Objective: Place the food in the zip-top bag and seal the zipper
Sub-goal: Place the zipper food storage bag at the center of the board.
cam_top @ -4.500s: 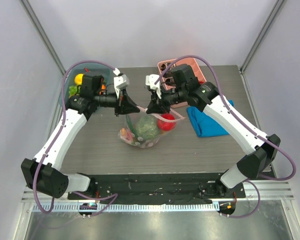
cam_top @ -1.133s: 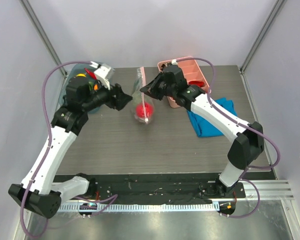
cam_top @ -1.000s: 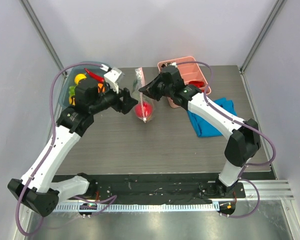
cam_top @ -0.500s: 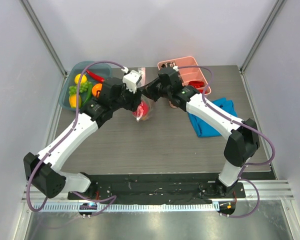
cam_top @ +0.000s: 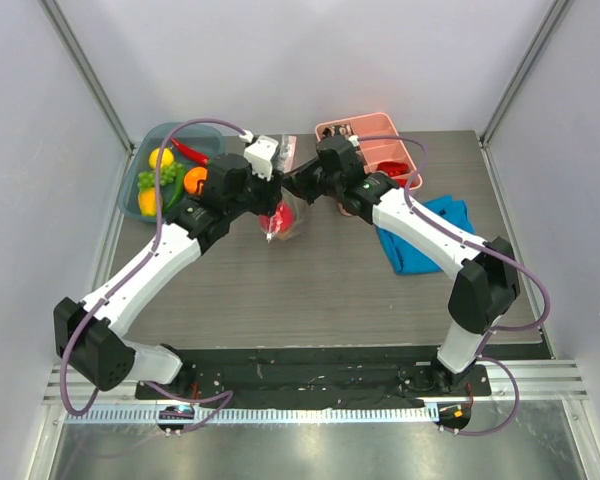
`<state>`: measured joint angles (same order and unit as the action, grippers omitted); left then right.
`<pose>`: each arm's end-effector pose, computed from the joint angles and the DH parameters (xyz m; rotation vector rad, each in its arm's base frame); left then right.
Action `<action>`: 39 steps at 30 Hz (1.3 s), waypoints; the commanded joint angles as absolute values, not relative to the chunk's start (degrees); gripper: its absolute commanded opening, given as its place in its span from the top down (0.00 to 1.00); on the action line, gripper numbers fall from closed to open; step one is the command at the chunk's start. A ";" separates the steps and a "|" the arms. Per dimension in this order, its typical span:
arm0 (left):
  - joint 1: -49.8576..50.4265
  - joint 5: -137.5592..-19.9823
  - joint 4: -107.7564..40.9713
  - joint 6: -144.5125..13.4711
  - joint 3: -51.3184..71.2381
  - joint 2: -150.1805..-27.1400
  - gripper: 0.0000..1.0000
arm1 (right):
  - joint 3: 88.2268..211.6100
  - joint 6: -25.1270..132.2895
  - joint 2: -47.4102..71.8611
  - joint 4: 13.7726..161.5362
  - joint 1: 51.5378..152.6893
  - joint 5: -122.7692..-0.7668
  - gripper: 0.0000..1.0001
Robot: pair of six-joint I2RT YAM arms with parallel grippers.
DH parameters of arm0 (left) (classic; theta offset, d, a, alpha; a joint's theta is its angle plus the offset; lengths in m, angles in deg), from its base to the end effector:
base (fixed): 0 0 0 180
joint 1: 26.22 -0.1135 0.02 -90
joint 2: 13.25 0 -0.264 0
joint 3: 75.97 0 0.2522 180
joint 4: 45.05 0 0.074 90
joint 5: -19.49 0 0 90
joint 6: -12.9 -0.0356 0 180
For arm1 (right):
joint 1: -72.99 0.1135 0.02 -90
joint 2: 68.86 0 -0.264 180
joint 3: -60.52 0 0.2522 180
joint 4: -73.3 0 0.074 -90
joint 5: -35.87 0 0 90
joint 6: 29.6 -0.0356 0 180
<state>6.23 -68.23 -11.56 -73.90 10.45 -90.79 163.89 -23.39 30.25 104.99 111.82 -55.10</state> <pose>0.2639 -0.1661 0.3646 0.4846 1.9590 -0.3583 0.3195 0.2579 0.3424 0.8818 2.1624 1.2543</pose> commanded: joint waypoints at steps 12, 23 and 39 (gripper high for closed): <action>3.32 -74.37 -14.50 -73.93 11.80 -91.22 1.00 | 159.98 -23.10 22.73 100.51 110.25 -55.45 0.95; -1.07 -84.03 -11.87 -88.87 18.55 -94.11 1.00 | 156.81 0.60 18.86 92.34 96.48 -72.30 0.18; -5.21 -107.85 5.69 -118.05 25.17 -98.09 1.00 | 157.00 11.96 18.60 89.96 82.83 -92.09 0.00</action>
